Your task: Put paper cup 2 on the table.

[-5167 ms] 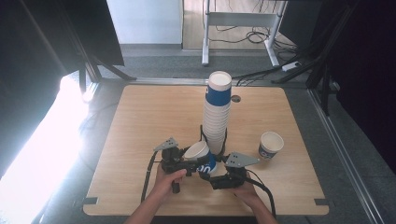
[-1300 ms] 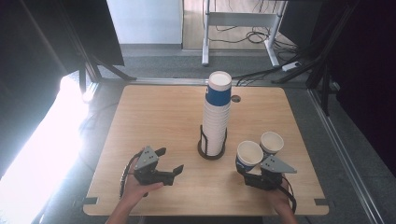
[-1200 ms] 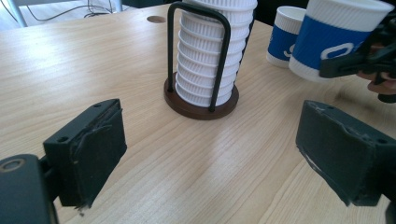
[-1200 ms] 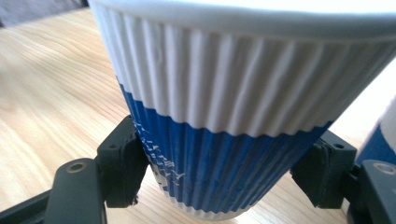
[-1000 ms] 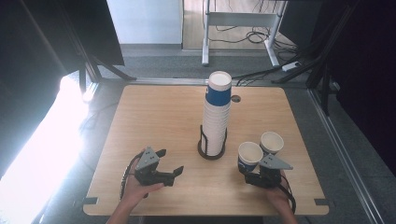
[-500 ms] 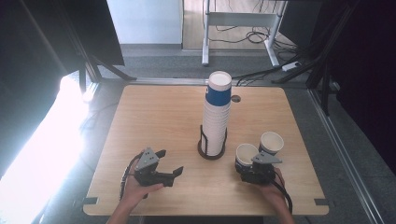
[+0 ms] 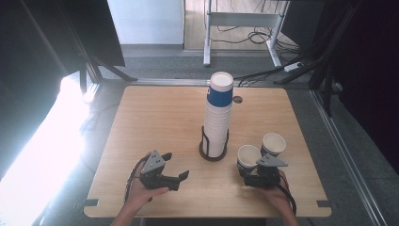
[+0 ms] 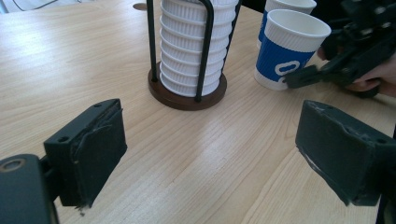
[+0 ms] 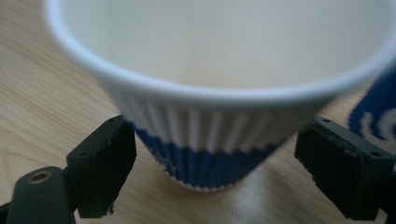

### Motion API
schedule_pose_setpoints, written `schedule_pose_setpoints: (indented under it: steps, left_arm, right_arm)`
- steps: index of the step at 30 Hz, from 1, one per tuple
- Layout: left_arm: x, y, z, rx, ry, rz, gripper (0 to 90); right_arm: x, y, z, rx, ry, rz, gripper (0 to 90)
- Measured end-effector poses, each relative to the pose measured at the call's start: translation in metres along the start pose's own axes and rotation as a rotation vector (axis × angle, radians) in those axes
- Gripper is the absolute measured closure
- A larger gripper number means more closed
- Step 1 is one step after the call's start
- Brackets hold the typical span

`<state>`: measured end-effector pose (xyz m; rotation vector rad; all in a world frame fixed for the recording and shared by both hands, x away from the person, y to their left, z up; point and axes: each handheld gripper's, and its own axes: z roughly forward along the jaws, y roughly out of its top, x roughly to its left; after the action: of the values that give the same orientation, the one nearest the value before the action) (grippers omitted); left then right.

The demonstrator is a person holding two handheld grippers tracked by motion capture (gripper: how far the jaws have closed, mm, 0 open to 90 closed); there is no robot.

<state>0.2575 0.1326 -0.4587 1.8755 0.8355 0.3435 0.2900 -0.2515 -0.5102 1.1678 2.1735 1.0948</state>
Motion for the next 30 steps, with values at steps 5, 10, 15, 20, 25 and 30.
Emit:
schedule_pose_setpoints:
  steps: [5,10,15,20,25,30]
  left_arm:
    - [0.000,0.001,0.002,-0.001,-0.013,0.005,8.5]
    - [0.000,0.003,0.004,-0.003,-0.026,0.012,8.6]
    - [-0.001,0.005,0.003,-0.010,-0.032,0.016,8.6]
    - [-0.001,0.003,0.004,-0.003,-0.026,0.016,8.6]
    - [0.001,-0.003,0.003,0.007,-0.007,0.000,8.5]
    - [0.003,-0.008,-0.001,0.002,0.018,-0.010,8.6]
  right_arm:
    - [0.001,-0.001,-0.022,-0.077,0.004,0.024,13.2]
    - [0.005,0.002,-0.046,-0.152,0.021,0.044,13.4]
    - [0.016,0.015,-0.074,-0.246,0.044,0.017,13.7]
    - [0.036,0.030,-0.087,-0.304,0.115,-0.020,18.0]
    - [0.061,0.040,-0.072,-0.311,0.224,-0.035,27.8]
    - [0.088,0.043,-0.040,-0.217,0.317,-0.088,30.7]
